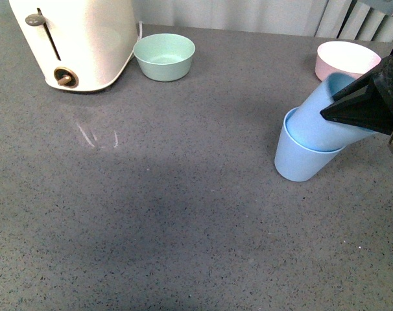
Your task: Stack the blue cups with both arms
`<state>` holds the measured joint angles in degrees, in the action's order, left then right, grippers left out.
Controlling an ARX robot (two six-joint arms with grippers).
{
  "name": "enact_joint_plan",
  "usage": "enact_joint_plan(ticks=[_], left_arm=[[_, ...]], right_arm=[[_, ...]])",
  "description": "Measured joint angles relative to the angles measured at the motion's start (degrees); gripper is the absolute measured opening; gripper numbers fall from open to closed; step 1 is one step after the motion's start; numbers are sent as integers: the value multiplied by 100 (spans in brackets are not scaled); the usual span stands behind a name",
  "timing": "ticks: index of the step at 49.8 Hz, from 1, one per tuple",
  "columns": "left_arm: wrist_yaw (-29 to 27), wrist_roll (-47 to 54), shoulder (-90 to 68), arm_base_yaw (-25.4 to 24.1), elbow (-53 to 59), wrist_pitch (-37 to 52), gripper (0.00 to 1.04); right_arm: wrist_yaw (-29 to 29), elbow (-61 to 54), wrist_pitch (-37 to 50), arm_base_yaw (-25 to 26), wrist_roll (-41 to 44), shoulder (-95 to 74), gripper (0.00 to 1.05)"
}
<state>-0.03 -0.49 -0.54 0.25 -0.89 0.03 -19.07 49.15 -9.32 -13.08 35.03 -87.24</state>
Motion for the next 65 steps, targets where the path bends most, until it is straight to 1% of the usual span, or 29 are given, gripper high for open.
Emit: enact_joint_plan(ticks=[4,9,12,16,18,19,23,26,29,36,37,38,39,41,42,43,46,47,48,49,50,51,52,53,55,56,58,61,65], left_arm=[[0,2,0,0,0,0,96],[0,2,0,0,0,0,96],[0,0,0,0,0,0,96],[0,2,0,0,0,0,96],[0,0,0,0,0,0,96],[0,0,0,0,0,0,96],[0,0,0,0,0,0,96],[0,0,0,0,0,0,96],[0,0,0,0,0,0,96],[0,2,0,0,0,0,96],[0,0,0,0,0,0,96],[0,0,0,0,0,0,96],[0,0,0,0,0,0,96],[0,0,0,0,0,0,96],[0,0,0,0,0,0,96],[0,0,0,0,0,0,96],[-2,0,0,0,0,0,96],[-2,2,0,0,0,0,96],[-2,0,0,0,0,0,96],[-2,0,0,0,0,0,96],[0,0,0,0,0,0,96],[4,0,0,0,0,0,96],[4,2,0,0,0,0,96],[4,2,0,0,0,0,96],[4,0,0,0,0,0,96],[2,0,0,0,0,0,96],[2,0,0,0,0,0,96],[2,2,0,0,0,0,96],[2,0,0,0,0,0,96]], right_arm=[[22,0,59,72,-11,-50,38],[17,0,151,162,-85,-46,50],[-15,0,236,258,-195,2,60],[-168,-9,339,487,-520,208,76],[-310,-39,404,623,-758,378,83],[-413,-81,461,737,-931,533,88],[-605,-203,562,977,-1279,903,97],[-734,-317,621,1167,-1497,1217,96],[-748,-372,632,1287,-1676,1434,96],[-756,-404,638,1314,-1823,1475,96],[-675,-433,697,1298,-1886,1471,95],[-463,-575,1078,1235,-2011,1469,93],[247,-837,1746,1161,-2194,1499,89],[1126,-1370,2983,1080,-2625,1574,81],[1423,-1593,3453,1067,-2736,1617,77],[1661,-1904,4057,1110,-2938,1696,72],[1869,-2422,4972,1246,-3185,1937,60],[1912,-2518,5106,1281,-3239,2013,56],[1934,-2656,5228,1311,-3294,2149,50],[1930,-2715,5259,1316,-3307,2210,48],[1926,-2846,5302,1314,-3357,2332,41],[1919,-2907,5316,1314,-3364,2378,39],[1908,-3045,5327,1314,-3388,2472,33],[1908,-3069,5327,1314,-3392,2485,32],[1910,-3228,5329,1314,-3410,2592,25],[1910,-3268,5327,1314,-3414,2616,23],[1910,-3405,5327,1314,-3421,2723,16],[1897,-3639,5320,1309,-3418,2986,2],[1893,-3797,5287,1309,-3438,3226,2]])
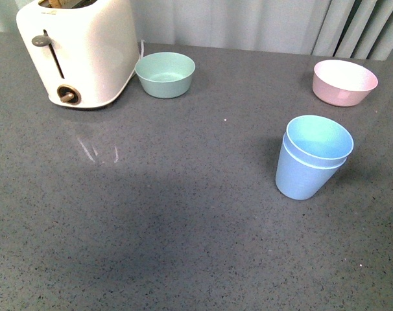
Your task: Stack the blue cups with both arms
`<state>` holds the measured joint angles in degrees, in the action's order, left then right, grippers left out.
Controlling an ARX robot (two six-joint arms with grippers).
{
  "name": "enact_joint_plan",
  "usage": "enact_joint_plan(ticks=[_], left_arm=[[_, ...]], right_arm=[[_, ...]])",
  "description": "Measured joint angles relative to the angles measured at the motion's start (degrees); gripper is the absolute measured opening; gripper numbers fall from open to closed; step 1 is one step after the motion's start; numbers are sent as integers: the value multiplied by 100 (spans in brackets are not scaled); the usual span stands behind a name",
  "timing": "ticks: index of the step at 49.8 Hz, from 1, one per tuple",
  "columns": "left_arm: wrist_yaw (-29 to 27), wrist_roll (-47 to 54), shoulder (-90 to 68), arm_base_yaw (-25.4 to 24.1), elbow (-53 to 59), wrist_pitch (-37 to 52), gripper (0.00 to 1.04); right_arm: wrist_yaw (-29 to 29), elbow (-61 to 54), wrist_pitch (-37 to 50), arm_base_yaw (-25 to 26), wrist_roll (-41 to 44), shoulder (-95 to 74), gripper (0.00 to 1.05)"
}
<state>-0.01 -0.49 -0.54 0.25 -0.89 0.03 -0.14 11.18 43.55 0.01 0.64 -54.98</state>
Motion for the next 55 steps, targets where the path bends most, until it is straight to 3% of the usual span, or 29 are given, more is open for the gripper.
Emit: enact_joint_plan(ticks=[26,55], left_arm=[[0,2,0,0,0,0,96],[0,2,0,0,0,-2,96]], right_arm=[[13,-970,-861,2,-2,1875,2],[15,-986,-2374,2,-4,3512,2]])
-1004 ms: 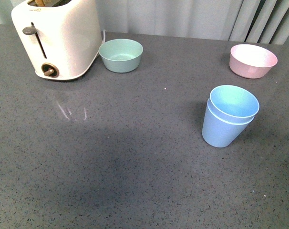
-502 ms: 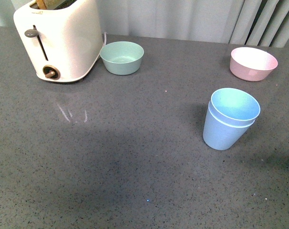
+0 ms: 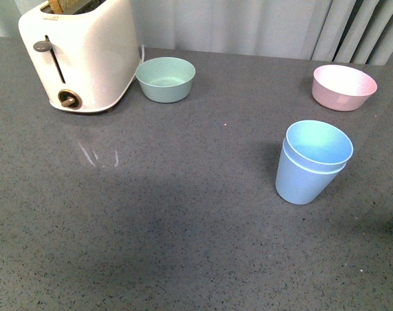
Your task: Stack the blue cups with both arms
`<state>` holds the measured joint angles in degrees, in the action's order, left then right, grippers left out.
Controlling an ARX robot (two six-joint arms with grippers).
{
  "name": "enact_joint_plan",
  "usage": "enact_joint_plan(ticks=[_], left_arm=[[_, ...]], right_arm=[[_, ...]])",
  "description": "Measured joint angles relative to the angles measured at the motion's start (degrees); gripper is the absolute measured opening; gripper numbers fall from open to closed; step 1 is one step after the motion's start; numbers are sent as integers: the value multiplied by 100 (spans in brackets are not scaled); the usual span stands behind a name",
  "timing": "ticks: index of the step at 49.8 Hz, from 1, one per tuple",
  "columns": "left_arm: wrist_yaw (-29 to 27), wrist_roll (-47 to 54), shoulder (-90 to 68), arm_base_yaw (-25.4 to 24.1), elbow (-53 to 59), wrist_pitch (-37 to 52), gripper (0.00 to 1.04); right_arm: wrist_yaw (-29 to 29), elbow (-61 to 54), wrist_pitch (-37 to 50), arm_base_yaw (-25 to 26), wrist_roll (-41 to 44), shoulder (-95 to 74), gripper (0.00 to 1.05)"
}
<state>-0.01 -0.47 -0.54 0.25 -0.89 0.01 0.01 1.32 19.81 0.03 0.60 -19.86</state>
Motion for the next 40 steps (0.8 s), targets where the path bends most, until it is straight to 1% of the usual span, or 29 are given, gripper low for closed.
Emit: enact_joint_plan(ticks=[12,26,28,30,31,40], left_arm=[[0,0,0,0,0,0,96],[0,0,0,0,0,0,96],[0,0,0,0,0,0,96],[-2,0,0,0,0,0,96],[0,0,0,0,0,0,96],[0,0,0,0,0,0,96]], right_arm=[[0,0,-564,0,0,575,2],[0,0,-946,0,0,955,2],[2,2,-1283,-2,0,1213,2],[7,2,-1862,-2,0,1683,2],[0,2,-1915,-2,0,1788,2],[0,2,-1967,-2,0,1943,2]])
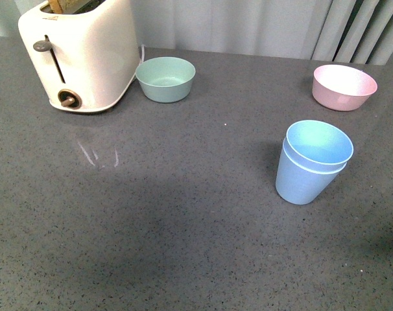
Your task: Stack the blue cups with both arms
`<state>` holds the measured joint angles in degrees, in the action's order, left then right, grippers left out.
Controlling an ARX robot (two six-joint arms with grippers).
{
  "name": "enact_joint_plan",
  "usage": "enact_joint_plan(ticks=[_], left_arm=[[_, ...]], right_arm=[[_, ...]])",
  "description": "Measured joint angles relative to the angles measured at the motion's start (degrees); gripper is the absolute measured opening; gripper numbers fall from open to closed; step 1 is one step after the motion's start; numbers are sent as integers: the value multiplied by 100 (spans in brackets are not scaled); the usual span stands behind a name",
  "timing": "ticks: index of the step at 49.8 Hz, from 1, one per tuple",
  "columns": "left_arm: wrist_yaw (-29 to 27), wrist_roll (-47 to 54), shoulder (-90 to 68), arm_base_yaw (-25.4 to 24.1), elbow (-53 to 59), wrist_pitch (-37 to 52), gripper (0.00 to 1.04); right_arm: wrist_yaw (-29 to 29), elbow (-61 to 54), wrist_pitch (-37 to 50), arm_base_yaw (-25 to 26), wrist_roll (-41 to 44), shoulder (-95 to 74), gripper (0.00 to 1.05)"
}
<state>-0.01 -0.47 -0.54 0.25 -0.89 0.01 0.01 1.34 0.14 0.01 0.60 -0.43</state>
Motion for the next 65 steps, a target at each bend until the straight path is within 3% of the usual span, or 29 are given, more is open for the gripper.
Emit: enact_joint_plan(ticks=[7,10,32,65], left_arm=[[0,0,0,0,0,0,96],[0,0,0,0,0,0,96],[0,0,0,0,0,0,96],[0,0,0,0,0,0,96]], right_arm=[[0,0,0,0,0,4,2],[0,2,0,0,0,4,7],[0,0,0,0,0,7,96],[0,2,0,0,-4,7,96]])
